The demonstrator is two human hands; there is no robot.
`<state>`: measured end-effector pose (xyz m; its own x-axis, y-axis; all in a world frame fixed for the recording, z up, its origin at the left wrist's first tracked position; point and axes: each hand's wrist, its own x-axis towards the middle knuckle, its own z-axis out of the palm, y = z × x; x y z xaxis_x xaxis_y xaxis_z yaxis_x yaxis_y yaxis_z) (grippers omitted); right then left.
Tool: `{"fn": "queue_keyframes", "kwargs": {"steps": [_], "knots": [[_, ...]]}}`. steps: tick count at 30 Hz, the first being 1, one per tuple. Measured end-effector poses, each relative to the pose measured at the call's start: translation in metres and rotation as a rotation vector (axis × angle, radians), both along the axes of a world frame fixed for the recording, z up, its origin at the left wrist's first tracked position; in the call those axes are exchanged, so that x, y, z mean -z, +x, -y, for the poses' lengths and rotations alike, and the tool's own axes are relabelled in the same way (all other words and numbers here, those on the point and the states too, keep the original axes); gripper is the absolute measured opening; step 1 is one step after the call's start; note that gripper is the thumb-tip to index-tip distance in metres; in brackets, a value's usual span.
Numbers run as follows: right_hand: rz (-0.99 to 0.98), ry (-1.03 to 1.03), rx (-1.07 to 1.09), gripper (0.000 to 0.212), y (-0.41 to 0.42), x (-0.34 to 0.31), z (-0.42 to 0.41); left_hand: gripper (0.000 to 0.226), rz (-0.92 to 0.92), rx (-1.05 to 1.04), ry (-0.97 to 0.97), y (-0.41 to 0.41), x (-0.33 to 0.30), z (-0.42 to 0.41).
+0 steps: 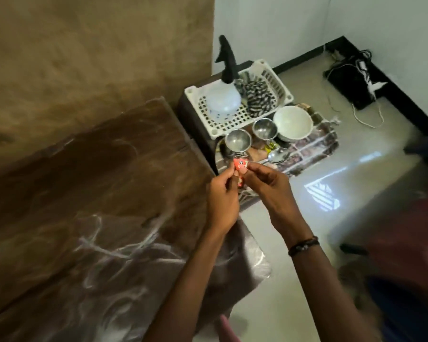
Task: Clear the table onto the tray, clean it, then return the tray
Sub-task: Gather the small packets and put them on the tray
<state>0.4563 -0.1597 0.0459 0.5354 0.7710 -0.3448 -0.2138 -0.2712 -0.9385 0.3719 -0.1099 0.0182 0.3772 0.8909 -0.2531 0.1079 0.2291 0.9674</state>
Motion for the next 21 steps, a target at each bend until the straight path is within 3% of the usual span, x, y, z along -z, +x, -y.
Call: {"fn": "queue_keyframes", "kwargs": {"steps": [3,9,13,21], "knots": [[0.03,-0.013,0.045,0.022,0.045,0.005,0.014,0.036,-0.066,0.092,0.098,0.046,0.004,0.012],[0.177,-0.136,0.171,0.016,0.119,0.02,0.031,0.049,-0.068,0.366,-0.014,0.093,0.01,0.023],[0.334,-0.368,0.355,0.019,0.162,0.039,0.023,0.049,-0.085,0.383,-0.093,0.104,0.019,0.028],[0.536,-0.653,0.279,0.021,0.175,0.068,-0.013,0.047,-0.108,0.367,-0.152,0.115,0.029,0.026]]}}
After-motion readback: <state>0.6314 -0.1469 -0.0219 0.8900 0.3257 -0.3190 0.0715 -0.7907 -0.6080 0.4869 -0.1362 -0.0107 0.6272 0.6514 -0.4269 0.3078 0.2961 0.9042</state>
